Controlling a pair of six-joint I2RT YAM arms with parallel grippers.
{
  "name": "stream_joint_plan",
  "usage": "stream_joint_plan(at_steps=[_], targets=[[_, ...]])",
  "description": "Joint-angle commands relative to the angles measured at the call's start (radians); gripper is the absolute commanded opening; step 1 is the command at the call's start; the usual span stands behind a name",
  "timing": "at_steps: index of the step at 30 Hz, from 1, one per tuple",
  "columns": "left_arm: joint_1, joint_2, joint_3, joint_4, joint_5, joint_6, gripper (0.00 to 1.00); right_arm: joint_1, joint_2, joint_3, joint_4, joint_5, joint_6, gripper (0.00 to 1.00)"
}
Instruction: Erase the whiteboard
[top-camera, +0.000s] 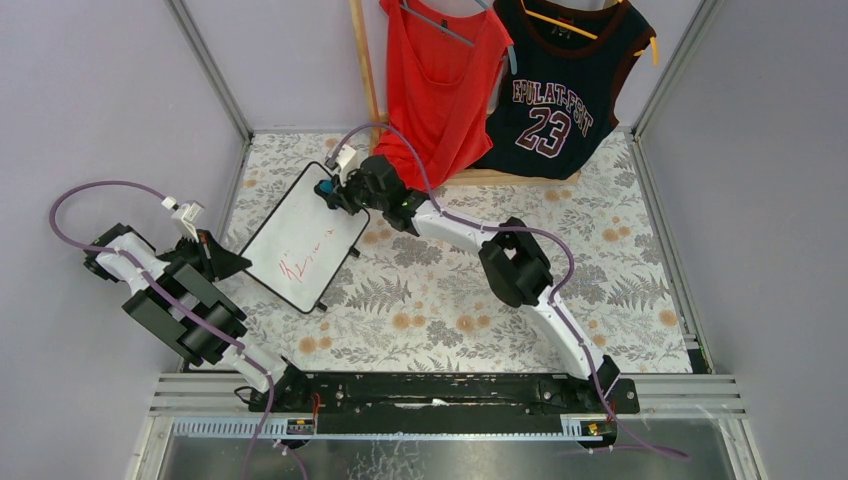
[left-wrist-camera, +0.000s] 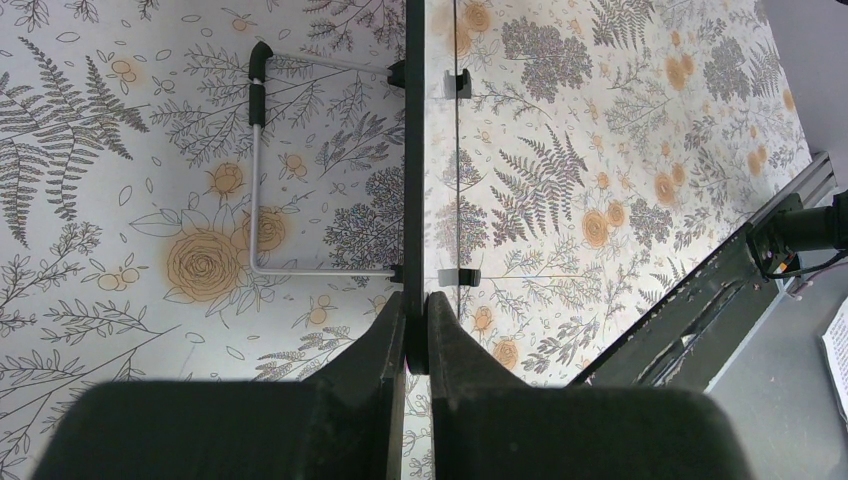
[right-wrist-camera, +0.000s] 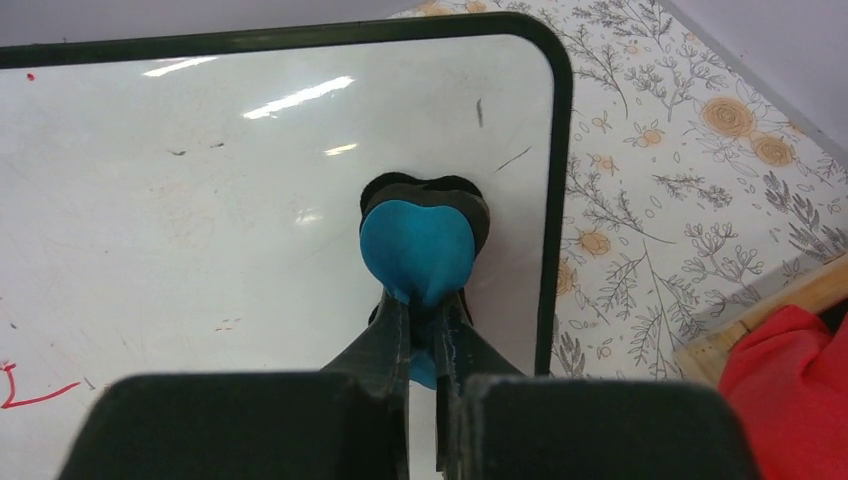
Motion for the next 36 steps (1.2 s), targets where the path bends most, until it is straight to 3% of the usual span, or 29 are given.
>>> stream_joint_plan(at_steps=[1, 10, 15, 36], targets=[[-0.017, 0.007, -0.039, 0.072, -0.22, 0.105, 0.0, 0.081, -0.045, -0.078, 0.001, 0.006, 0.001, 0.0], [-0.018, 0.0, -0.048, 0.072, -0.213, 0.109, 0.0, 0.238, -0.088, -0.149, 0.029, 0.019, -0.011, 0.0], [-0.018, -0.005, -0.052, 0.072, -0.215, 0.109, 0.0, 0.266, -0.095, -0.163, 0.054, 0.022, 0.008, 0.0], [-0.023, -0.007, -0.055, 0.072, -0.216, 0.108, 0.0, -0.029, -0.101, -0.245, 0.036, 0.077, 0.017, 0.0]])
